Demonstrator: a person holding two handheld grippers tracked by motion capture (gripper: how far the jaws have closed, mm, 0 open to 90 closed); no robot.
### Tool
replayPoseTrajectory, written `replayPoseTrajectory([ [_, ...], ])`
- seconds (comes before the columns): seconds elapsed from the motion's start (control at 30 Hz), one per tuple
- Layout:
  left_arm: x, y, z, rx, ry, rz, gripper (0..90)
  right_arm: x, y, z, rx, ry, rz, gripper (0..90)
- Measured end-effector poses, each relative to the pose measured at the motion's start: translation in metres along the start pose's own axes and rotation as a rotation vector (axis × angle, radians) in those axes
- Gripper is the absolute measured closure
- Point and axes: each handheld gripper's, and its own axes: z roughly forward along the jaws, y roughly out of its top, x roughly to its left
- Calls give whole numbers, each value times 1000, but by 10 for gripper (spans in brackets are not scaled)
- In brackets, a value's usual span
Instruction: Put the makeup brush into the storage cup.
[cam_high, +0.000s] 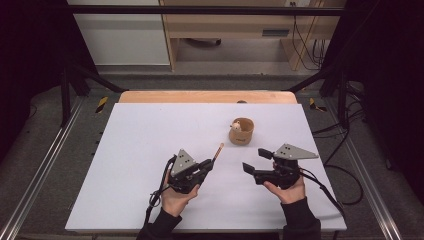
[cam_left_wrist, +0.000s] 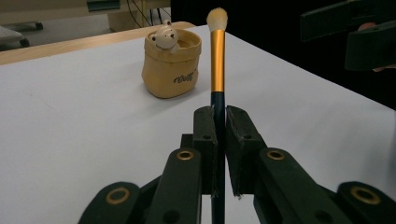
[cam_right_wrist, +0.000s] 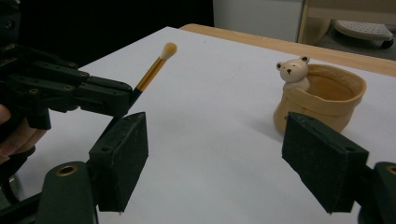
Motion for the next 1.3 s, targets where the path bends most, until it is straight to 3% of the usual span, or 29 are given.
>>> replayPoseTrajectory([
  [0.57,3,6,0,-4,-34,14,825,12,12,13,-18,77,31,313],
  [1.3,-13,17,5,-33,-39,55,825,14,18,21,-53,119,92,407],
])
